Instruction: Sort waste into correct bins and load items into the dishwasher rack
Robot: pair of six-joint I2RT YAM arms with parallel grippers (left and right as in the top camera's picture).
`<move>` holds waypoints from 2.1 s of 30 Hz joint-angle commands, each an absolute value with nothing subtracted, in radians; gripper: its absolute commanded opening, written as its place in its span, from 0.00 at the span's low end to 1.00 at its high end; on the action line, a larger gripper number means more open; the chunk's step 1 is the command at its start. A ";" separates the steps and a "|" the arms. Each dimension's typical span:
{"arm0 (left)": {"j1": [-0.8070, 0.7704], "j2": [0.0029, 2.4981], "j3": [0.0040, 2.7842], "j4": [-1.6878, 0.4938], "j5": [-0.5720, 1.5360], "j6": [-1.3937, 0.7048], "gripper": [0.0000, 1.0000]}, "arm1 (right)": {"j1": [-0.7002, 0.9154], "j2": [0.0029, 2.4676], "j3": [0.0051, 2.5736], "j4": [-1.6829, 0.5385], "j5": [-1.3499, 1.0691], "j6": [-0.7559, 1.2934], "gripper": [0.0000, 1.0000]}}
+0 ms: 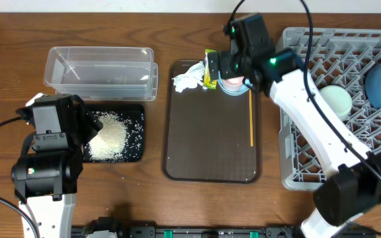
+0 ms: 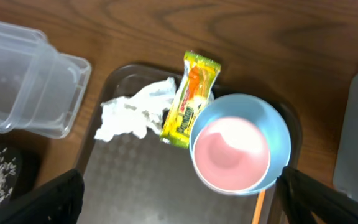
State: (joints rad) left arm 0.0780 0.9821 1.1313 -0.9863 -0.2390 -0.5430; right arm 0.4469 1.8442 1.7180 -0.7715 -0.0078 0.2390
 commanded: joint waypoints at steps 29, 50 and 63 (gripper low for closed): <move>0.083 0.988 1.143 -0.987 -0.244 -0.537 0.88 | 0.535 2.133 1.747 -0.724 0.244 0.213 0.39; 0.083 0.988 1.143 -0.987 -0.244 -0.537 0.88 | 0.535 2.141 1.745 -0.750 0.244 0.224 0.05; 0.083 0.987 1.143 -0.987 -0.244 -0.537 0.88 | 0.523 2.102 1.919 -0.911 0.243 0.260 0.01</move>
State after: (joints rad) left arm 0.0780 0.9821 1.1313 -0.9863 -0.2390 -0.5430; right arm 0.5236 2.1311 1.8416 -0.8852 0.2283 0.2379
